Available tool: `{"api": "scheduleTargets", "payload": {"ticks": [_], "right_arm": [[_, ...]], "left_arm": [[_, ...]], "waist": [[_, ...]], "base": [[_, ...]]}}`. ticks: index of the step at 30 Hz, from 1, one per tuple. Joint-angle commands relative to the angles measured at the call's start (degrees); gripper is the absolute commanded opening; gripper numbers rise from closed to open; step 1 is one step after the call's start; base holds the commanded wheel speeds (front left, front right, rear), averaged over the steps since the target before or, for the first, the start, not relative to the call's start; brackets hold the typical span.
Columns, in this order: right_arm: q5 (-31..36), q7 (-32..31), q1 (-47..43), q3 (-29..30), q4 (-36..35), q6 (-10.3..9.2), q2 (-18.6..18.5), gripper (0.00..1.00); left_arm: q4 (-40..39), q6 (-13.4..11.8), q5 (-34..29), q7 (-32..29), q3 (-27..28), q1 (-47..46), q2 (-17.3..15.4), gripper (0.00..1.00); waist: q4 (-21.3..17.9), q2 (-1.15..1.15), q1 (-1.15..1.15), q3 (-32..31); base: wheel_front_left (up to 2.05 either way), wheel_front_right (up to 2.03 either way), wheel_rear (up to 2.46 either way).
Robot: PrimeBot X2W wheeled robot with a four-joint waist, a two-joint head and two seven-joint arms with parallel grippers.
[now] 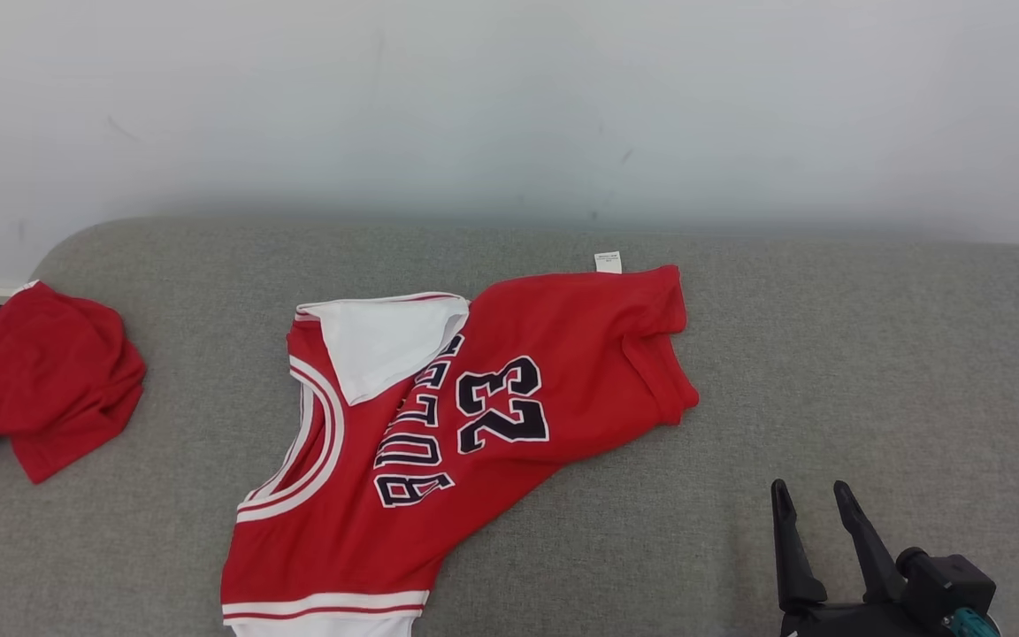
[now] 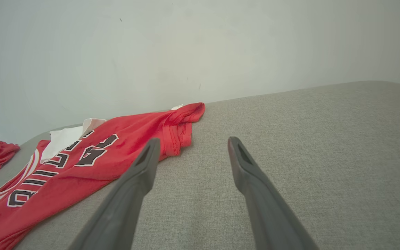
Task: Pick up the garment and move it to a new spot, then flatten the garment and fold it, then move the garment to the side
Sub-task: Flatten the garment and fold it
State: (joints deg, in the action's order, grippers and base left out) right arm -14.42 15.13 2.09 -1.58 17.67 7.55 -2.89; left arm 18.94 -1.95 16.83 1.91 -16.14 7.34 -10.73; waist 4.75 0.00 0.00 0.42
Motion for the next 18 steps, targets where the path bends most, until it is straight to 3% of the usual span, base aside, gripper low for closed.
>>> {"api": "scheduleTargets", "payload": {"ticks": [1, 2, 9, 18], "right_arm": [[0.5, 0.1, -0.1, 0.3, 0.2, -0.13, 0.0, 1.00], [0.6, 0.1, -0.1, 0.4, 0.4, -0.13, 0.0, 1.00], [1.6, 0.1, 1.7, 0.5, 2.5, -0.13, 0.0, 1.00], [5.3, -0.2, 7.4, -0.2, 10.5, -0.13, -0.3, 1.00]], "left_arm": [[-1.0, -0.6, -0.1, 0.7, 0.3, 0.7, 0.0, 0.00], [-1.7, -0.8, -0.1, 1.4, 0.3, 0.5, 0.2, 1.00], [-6.7, -1.3, 0.5, 8.4, 1.3, -2.2, 1.8, 1.00], [-7.3, -4.9, -2.4, 11.8, 3.1, -5.5, 1.3, 1.00]], "waist": [[0.2, 0.00, 0.00, -0.1], [0.3, 0.00, 0.00, -0.2], [1.1, 0.00, 0.00, -0.2], [2.0, 0.00, 0.00, 0.2]], "base": [[0.00, 0.00, 0.00], [0.00, 0.00, 0.00], [0.00, 0.00, 0.00], [0.00, 0.00, 0.00]]}}
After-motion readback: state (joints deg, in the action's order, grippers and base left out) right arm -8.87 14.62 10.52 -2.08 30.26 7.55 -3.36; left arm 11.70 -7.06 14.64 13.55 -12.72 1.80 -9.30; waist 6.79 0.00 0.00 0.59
